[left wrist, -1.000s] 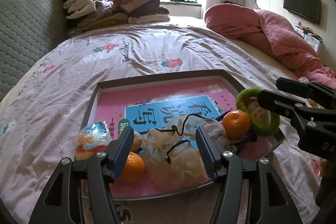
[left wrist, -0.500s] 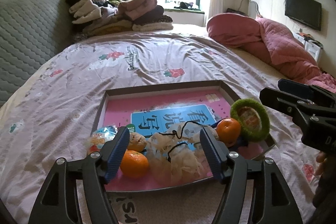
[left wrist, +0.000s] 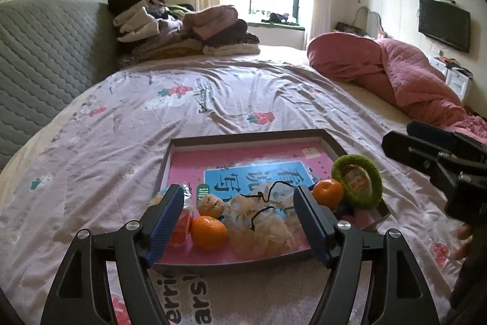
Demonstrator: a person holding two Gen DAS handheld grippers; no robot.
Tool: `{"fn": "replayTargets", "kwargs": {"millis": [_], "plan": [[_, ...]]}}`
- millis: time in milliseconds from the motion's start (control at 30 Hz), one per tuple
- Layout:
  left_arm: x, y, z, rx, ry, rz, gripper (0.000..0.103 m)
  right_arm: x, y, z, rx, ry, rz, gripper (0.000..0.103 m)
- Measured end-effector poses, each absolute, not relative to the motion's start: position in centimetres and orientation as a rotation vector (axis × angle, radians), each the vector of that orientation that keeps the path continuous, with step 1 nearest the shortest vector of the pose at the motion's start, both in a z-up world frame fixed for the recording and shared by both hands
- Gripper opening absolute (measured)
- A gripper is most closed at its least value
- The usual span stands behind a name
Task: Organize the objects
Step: 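Withdraw both open tools up and back from the tray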
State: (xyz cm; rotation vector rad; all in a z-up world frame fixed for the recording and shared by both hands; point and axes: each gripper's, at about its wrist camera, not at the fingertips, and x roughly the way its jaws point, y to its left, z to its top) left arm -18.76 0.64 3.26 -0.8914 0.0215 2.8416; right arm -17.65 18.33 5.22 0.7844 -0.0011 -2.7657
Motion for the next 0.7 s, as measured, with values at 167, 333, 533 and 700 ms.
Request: {"fn": "replayTargets", "kwargs": {"millis": [167,333,533,700], "plan": [[-17.5,0.5,4.0,-0.876,0.014,2.858,0.076,-16.5,17.8,5.4,0.771,-0.005,-2.766,0.073],[-16.5,0.0,3.9,-0.905,-0.015,2.869,0.076,-15.3,17.9,5.1,0.759,-0.045,-2.778,0.074],[-15.0,-0.1,3.7,-0.914,-0.009,2.885,0.076,-14.0,17.9,4.5,0.763,-0.062,-2.781,0.074],[-13.7,-0.3,3.1,-0.928,0.008,2.893,0.076,-12.7,17.9,3.4,0.792,-0.047,-2.785,0.074]]}}
